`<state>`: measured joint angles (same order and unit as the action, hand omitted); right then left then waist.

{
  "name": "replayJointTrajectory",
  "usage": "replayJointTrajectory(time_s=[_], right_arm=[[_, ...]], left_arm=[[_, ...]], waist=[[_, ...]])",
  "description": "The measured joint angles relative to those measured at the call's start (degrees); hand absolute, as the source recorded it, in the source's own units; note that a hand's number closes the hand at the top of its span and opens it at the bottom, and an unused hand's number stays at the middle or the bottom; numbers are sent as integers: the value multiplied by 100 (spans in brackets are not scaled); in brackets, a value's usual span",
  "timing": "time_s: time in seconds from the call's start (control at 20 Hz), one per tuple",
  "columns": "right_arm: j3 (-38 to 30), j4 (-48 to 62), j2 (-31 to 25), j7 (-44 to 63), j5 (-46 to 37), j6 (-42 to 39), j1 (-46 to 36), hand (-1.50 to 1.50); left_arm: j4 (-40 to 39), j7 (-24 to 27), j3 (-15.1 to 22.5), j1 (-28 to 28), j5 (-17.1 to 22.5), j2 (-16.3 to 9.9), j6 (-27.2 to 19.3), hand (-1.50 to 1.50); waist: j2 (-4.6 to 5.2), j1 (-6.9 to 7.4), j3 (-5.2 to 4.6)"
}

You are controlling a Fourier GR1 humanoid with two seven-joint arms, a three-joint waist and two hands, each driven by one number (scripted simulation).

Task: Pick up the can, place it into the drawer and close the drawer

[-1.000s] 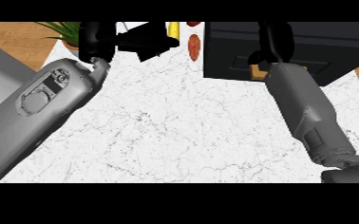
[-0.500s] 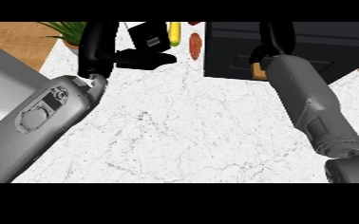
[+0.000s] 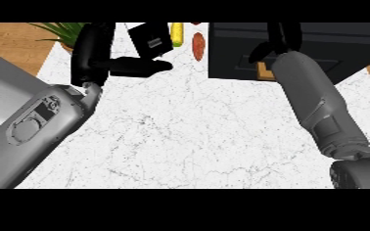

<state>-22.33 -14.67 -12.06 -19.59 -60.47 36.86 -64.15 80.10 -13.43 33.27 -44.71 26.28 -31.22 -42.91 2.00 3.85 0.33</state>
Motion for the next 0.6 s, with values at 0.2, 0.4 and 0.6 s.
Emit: replayJointTrajectory(time_s=[0.2, 0.4, 0.6], right_arm=[[-447, -91, 209, -417, 554, -216, -54, -150], [-968, -158, 353, -688, 1195, -610, -175, -150], [-1334, -167, 441, -927, 1670, -903, -235, -150]], left_arm=[[17, 39, -27, 138, -51, -13, -14, -150], [125, 54, -69, 284, -71, -43, -20, -150], [205, 92, -160, 438, -109, -65, -9, -150]], waist=[[-30, -70, 4], [-50, -85, 9], [-60, -108, 3]])
